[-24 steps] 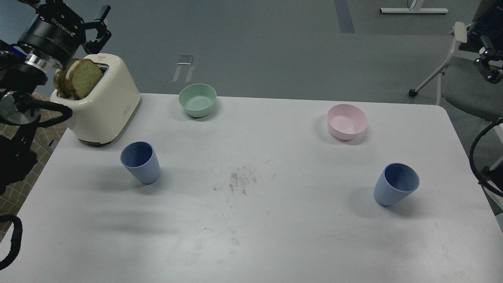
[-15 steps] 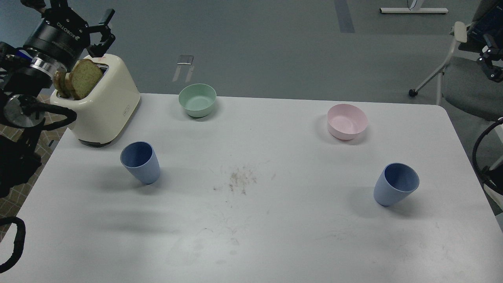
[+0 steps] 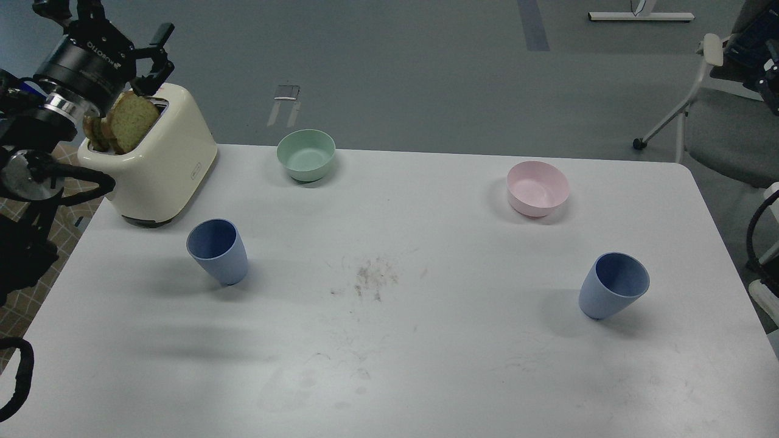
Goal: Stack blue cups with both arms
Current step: 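Lower the left hand from beside the toaster toward the table, then reach the left hand to the blue cup near the toaster and grasp it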
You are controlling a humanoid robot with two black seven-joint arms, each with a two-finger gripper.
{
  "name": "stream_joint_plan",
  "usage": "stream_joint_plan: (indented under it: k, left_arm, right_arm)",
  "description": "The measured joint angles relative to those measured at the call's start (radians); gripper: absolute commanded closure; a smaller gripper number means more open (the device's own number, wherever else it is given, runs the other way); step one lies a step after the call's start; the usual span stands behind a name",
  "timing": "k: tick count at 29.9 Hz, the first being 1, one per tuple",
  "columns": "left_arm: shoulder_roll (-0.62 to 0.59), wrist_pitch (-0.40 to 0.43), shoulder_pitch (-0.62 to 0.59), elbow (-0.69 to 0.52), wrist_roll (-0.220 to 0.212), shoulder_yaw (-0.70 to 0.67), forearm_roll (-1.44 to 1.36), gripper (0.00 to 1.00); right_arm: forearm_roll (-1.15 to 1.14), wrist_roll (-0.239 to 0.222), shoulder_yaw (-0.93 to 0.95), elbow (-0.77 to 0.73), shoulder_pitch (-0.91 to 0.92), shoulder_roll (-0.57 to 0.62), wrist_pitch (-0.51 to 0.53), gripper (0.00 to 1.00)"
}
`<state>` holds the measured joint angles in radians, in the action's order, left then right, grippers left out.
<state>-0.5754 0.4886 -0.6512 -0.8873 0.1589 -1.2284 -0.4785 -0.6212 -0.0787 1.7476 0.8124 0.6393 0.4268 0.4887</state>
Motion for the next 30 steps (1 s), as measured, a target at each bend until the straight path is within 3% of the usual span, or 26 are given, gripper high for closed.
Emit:
stream_joint_plan:
  k: [8, 15, 22, 30]
  left_arm:
    - [-0.158, -0.005, 0.159, -0.338, 0.004, -0.005, -0.402, 0.08]
    - [-0.353, -0.014, 0.357, -0.578, 0.007, -0.015, -0.726, 0.11]
    - [-0.473, -0.014, 0.433, -0.619, 0.026, 0.03, -1.009, 0.15]
    - [-0.477, -0.017, 0.446, -0.607, 0.053, 0.138, -1.365, 0.21]
  right_arm:
    - [0.001, 0.019, 0.036, 0.0, -0.024, 0.006, 0.0, 0.0]
    - [0.002, 0.086, 0.05, -0.01, -0.073, 0.0, 0.0, 0.0]
    - [0.051, 0.13, 0.051, -0.011, -0.108, 0.001, 0.0, 0.0]
    - [0.097, 0.134, 0.062, -0.01, -0.113, 0.013, 0.0, 0.0]
